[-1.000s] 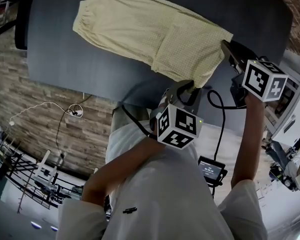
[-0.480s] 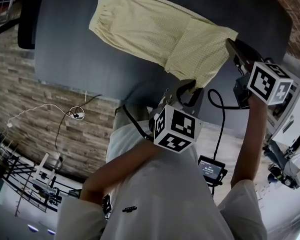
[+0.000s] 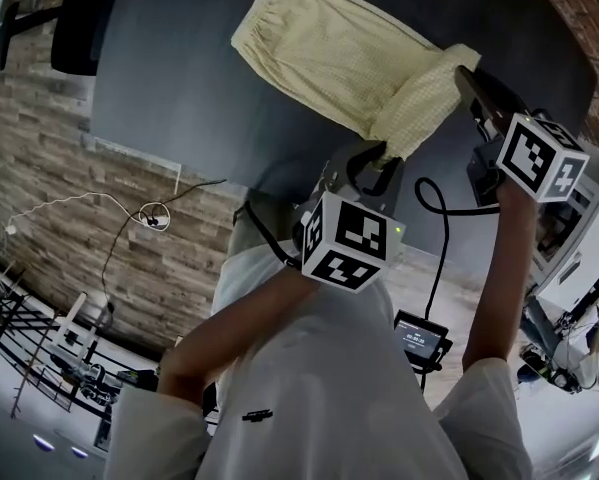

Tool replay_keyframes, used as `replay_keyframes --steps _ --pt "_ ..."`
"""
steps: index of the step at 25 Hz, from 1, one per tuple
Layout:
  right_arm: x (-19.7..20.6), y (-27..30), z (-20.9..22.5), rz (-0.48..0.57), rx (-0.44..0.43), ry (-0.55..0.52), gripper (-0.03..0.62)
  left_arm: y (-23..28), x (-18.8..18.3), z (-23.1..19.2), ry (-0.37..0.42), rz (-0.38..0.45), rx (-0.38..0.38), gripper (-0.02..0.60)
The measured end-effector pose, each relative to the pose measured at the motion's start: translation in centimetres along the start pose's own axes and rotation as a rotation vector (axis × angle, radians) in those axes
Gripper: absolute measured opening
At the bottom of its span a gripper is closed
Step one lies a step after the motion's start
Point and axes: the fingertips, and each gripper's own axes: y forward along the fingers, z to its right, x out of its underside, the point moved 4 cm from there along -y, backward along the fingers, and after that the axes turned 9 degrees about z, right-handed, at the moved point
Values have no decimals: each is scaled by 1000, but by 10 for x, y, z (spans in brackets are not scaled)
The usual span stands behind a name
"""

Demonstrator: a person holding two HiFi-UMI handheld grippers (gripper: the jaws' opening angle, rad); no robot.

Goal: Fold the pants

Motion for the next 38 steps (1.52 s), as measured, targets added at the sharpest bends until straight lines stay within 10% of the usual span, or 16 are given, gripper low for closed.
replay_keyframes --steps 25,38 --pt "19 106 -34 -97 54 35 135 20 62 -162 -1 -188 -268 109" --pt "48 64 23 -128 122 108 164 -1 47 -119 97 -157 -254 244"
